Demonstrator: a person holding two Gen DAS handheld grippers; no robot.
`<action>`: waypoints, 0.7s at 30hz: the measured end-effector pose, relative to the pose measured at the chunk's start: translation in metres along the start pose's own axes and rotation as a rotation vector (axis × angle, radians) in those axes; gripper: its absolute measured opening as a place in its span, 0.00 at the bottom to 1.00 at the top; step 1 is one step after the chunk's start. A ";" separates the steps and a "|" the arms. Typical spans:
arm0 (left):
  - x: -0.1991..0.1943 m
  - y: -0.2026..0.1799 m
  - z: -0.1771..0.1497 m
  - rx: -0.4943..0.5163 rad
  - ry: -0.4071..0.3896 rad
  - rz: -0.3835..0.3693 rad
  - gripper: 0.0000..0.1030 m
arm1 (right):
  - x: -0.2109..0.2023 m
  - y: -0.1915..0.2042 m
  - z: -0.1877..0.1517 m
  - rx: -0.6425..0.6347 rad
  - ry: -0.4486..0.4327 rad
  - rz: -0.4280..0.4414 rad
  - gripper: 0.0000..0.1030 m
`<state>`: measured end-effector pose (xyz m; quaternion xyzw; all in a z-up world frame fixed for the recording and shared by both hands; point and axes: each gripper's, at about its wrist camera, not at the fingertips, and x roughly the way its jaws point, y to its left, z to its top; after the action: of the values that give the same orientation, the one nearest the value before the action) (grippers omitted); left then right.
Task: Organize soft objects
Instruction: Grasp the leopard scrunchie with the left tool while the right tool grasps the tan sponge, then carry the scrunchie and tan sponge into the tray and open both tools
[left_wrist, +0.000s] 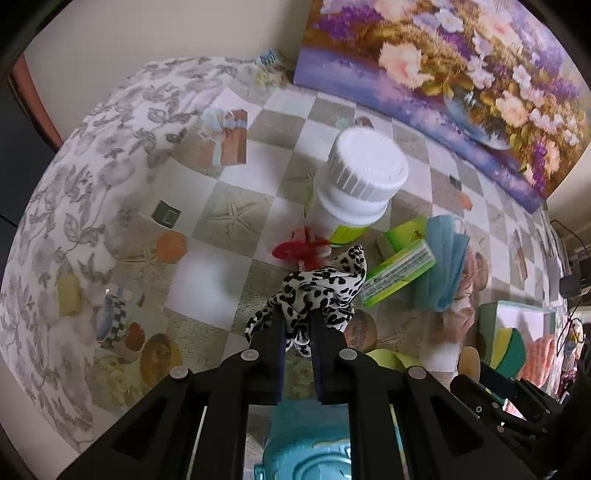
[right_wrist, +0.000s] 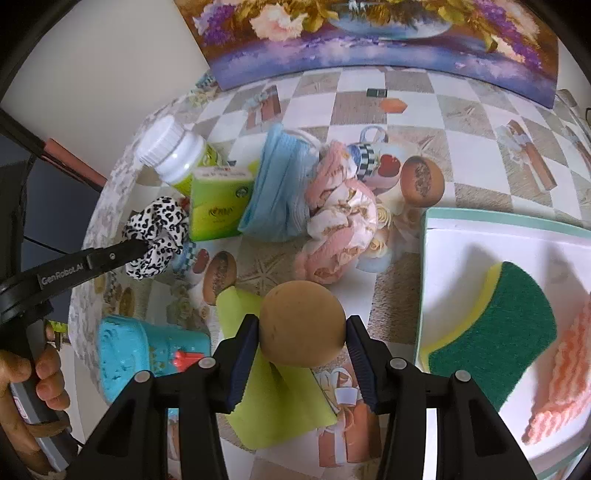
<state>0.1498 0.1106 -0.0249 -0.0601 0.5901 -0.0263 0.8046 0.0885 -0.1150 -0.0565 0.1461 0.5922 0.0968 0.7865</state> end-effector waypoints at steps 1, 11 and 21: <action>-0.006 0.000 -0.001 -0.004 -0.014 0.000 0.12 | -0.004 0.001 0.000 0.001 -0.005 0.003 0.50; -0.085 -0.028 -0.007 0.011 -0.213 0.009 0.12 | -0.056 0.001 0.003 0.004 -0.116 0.011 0.50; -0.151 -0.084 -0.019 0.087 -0.386 -0.046 0.12 | -0.129 -0.016 0.002 0.036 -0.280 -0.039 0.50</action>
<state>0.0885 0.0433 0.1231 -0.0426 0.4215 -0.0581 0.9040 0.0540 -0.1722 0.0556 0.1608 0.4808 0.0496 0.8605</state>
